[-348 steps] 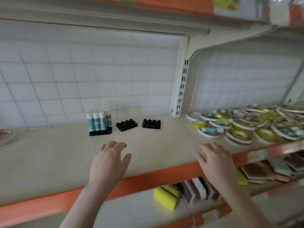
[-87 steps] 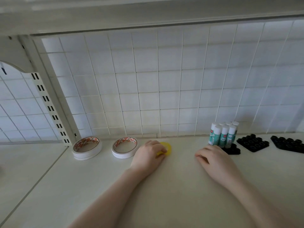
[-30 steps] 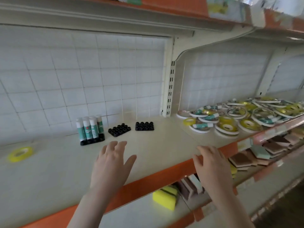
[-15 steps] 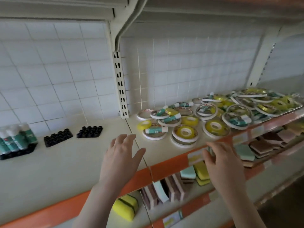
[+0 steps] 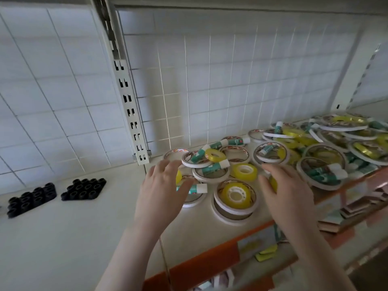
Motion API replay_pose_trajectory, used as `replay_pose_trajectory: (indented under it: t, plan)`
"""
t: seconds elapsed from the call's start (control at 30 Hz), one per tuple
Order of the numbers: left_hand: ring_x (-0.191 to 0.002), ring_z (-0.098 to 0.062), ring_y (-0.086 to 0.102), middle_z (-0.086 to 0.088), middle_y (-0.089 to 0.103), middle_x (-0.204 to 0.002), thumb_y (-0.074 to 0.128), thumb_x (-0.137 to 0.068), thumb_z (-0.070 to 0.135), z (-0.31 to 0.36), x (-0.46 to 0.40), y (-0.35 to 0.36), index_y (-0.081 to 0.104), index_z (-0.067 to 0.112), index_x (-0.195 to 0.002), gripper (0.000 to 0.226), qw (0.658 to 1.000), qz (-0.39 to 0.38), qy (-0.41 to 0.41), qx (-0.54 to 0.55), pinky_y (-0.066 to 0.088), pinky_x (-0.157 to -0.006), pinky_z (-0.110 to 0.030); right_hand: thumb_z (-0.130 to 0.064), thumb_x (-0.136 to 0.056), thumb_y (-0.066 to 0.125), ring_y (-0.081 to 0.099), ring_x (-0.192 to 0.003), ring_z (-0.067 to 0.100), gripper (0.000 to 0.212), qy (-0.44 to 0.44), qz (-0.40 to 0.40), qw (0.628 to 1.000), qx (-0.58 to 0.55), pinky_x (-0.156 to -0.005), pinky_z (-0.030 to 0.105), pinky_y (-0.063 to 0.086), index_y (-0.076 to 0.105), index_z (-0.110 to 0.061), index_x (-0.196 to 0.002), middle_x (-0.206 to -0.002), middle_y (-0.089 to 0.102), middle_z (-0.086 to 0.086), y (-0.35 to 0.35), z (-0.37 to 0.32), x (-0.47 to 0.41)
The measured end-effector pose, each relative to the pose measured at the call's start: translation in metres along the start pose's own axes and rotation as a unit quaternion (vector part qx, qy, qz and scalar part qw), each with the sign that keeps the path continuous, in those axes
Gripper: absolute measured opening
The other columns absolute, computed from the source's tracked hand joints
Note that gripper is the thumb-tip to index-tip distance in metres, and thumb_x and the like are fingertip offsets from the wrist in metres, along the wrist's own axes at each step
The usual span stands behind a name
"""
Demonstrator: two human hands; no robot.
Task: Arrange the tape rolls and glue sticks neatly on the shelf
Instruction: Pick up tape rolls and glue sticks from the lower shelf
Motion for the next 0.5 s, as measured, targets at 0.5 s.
replay_pose_trajectory:
  t: [0.5]
  plan:
    - [-0.125, -0.017, 0.036, 0.005, 0.042, -0.138, 0.053, -0.09, 0.044, -0.029, -0.002, -0.005, 0.043, 0.024, -0.136, 0.051, 0.988, 0.038, -0.136, -0.059, 0.03, -0.099, -0.028, -0.036, -0.095, 0.047, 0.055, -0.104, 0.021, 0.037, -0.126, -0.205, 0.968, -0.07, -0.083, 0.031, 0.045, 0.054, -0.018, -0.127, -0.114, 0.061, 0.002, 0.094, -0.044, -0.072]
Point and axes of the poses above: each hand's wrist, its own x-axis away from the middle knuckle, its own y-axis out of the palm, z = x × y, the point moved 8 cm from there along -x, towards the middle knuckle
